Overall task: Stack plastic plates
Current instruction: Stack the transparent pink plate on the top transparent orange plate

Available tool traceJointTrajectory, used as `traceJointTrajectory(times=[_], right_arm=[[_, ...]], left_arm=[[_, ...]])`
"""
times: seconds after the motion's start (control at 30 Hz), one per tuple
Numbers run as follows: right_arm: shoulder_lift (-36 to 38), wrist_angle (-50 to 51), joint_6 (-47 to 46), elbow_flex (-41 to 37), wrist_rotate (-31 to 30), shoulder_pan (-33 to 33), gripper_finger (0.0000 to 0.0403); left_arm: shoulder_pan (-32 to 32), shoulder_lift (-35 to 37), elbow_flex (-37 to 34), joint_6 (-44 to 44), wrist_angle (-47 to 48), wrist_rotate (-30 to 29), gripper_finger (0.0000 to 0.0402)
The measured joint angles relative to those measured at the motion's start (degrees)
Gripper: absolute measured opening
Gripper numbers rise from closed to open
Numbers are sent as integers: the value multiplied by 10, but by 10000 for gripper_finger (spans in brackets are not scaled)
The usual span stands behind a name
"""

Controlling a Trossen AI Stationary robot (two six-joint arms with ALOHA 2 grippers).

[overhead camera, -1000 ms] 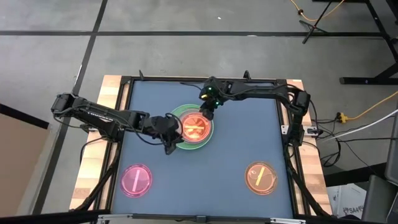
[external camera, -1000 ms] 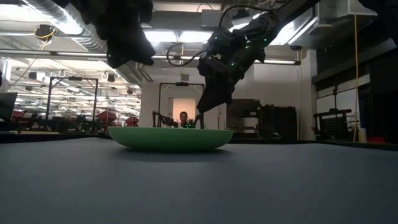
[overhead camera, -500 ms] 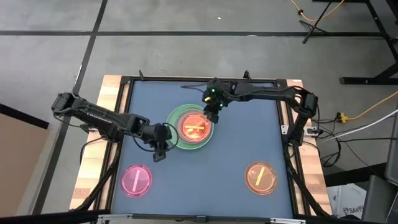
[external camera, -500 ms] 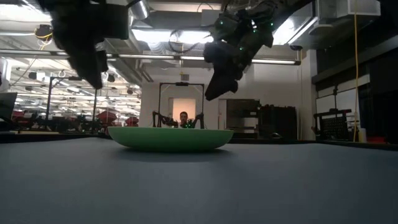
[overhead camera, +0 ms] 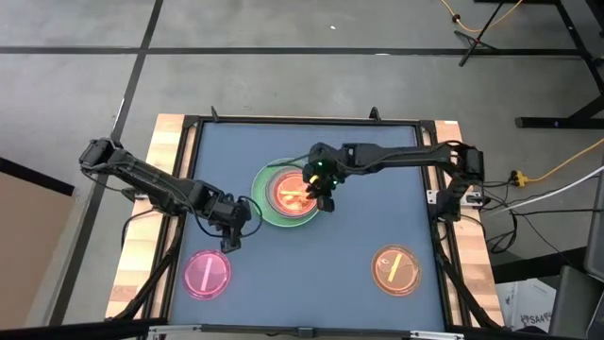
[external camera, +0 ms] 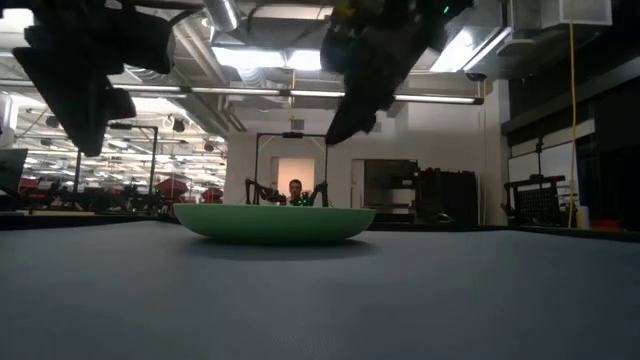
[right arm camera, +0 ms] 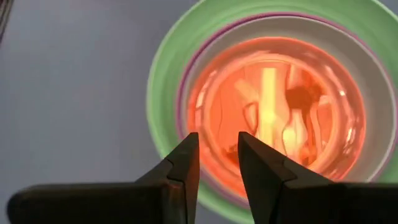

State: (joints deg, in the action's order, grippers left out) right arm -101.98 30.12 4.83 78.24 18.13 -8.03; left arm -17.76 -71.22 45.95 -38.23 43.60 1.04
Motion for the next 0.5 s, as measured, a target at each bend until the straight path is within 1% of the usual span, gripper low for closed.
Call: traceJointTrajectory(times=[0.17,0.3,0.4,0.5], right_arm=[[58,28,3,0,-21,28,101],[103,53,6,-3,-64,51,101],[136,66,7,-19,-88,69,101],[163,71,6,-49,-98,87,101]], left_arm=[[-17,0,0,-6,5,0,95],[-26,0,0,-6,8,-1,95],[-32,0,0,-6,8,-6,95],[-37,0,0,-3,9,-16,95]])
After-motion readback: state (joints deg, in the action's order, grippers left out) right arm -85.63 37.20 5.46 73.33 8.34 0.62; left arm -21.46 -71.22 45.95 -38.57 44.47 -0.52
